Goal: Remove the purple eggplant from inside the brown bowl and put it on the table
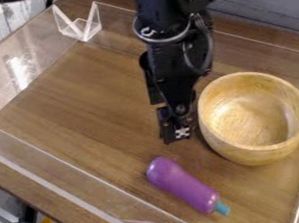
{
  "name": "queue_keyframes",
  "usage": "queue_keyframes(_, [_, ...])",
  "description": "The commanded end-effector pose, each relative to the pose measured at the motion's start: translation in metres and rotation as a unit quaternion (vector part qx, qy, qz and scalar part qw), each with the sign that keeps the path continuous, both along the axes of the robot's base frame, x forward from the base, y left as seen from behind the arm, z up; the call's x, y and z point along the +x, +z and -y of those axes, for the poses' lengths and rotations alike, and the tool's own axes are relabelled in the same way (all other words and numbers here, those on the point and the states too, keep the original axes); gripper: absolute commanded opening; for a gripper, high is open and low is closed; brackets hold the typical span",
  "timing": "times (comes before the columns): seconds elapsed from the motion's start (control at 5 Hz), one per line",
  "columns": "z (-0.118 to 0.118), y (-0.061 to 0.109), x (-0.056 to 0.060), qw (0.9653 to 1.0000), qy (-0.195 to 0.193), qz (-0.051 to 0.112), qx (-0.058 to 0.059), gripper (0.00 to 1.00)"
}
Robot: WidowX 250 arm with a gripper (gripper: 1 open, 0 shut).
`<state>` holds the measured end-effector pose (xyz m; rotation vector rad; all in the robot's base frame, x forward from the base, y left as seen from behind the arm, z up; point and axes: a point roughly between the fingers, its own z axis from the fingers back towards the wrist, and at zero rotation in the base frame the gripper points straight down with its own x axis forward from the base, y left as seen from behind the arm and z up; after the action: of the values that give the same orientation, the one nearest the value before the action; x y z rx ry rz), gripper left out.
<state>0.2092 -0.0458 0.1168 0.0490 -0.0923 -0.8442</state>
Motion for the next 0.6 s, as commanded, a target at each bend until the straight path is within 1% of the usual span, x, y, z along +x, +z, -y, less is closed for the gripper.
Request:
queue_keyframes(0.0, [0.004,0.008,0.015,0.9996,0.008,0.025,-0.007,1.00])
queue_keyframes(0.2, [0.012,0.011,0.018,0.9994,0.018,0.027,-0.011,1.00])
queue_keyframes(0.4, [0.020,0.016,0.018,0.9992,0.025,0.028,-0.013,1.00])
